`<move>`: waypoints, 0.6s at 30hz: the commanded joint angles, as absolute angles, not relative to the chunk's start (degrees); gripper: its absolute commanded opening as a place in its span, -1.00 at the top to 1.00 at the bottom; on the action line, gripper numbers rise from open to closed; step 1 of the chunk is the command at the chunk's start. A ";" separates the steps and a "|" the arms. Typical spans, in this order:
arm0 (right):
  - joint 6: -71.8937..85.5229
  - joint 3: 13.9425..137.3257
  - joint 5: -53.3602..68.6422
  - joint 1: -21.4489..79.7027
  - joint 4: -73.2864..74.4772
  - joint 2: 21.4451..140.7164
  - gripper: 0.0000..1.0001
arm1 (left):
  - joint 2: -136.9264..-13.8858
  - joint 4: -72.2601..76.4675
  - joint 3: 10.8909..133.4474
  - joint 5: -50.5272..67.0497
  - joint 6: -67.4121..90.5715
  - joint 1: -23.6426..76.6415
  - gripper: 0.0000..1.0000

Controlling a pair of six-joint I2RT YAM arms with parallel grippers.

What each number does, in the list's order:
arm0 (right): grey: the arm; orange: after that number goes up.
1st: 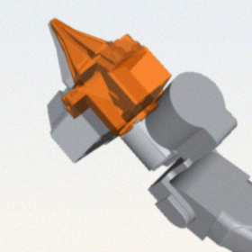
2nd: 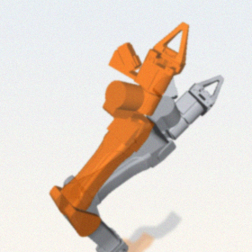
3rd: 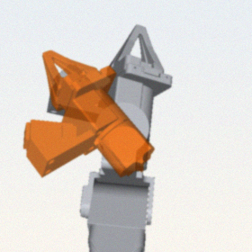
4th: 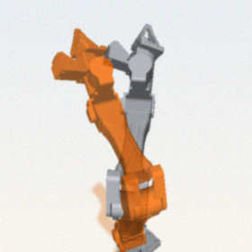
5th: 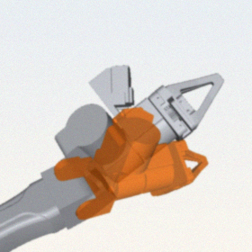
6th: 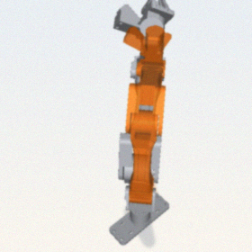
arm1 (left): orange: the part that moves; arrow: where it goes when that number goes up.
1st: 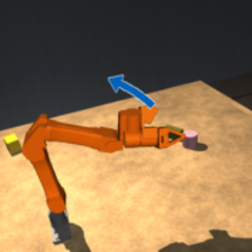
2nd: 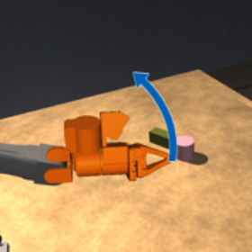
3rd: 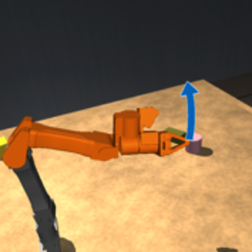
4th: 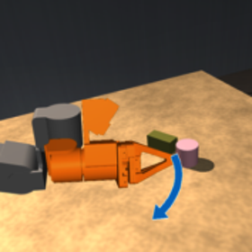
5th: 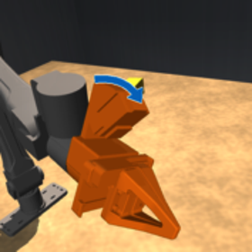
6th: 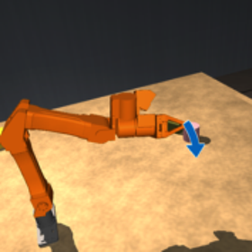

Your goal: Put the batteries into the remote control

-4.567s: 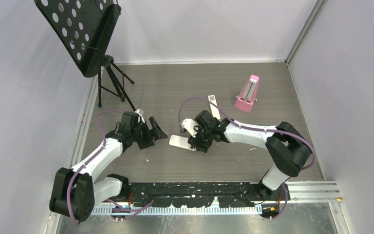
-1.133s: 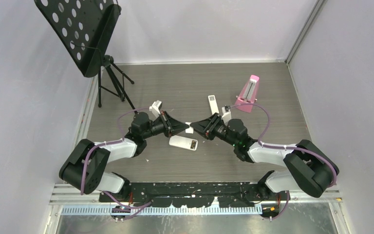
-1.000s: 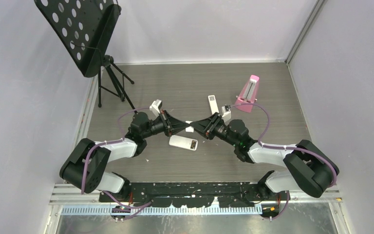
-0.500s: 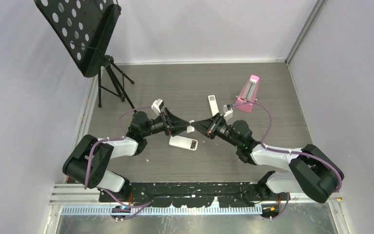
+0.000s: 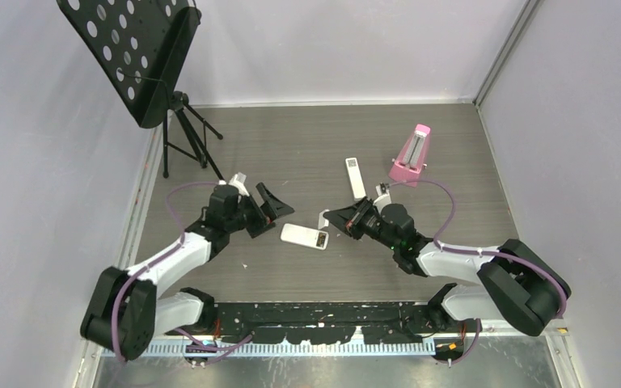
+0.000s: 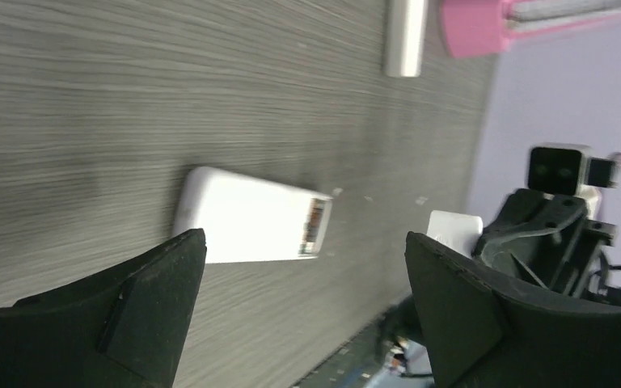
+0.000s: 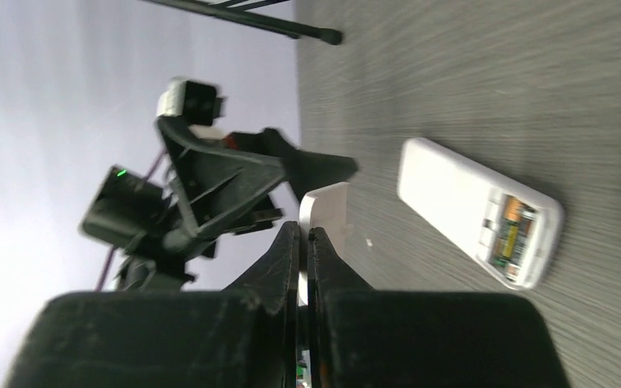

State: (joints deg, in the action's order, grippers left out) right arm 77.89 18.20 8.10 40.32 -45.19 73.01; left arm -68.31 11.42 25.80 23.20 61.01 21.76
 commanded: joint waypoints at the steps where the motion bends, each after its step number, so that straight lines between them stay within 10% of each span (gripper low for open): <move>1: 78.00 18.98 4.15 39.99 -36.18 73.46 0.99 | -62.96 -11.69 29.29 7.61 48.53 21.58 -0.92; 8: 78.38 19.21 5.00 39.90 -37.22 76.78 0.99 | -73.17 -6.69 29.33 14.39 47.50 21.45 -0.81; 18: 78.60 20.17 5.13 39.90 -40.49 81.46 0.99 | -84.40 4.09 29.38 25.66 49.36 21.27 0.08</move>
State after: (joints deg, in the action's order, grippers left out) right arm 78.19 18.55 6.48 40.01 -36.40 80.90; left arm -83.18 2.52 31.77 22.50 49.34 21.26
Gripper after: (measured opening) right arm 0.052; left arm 0.510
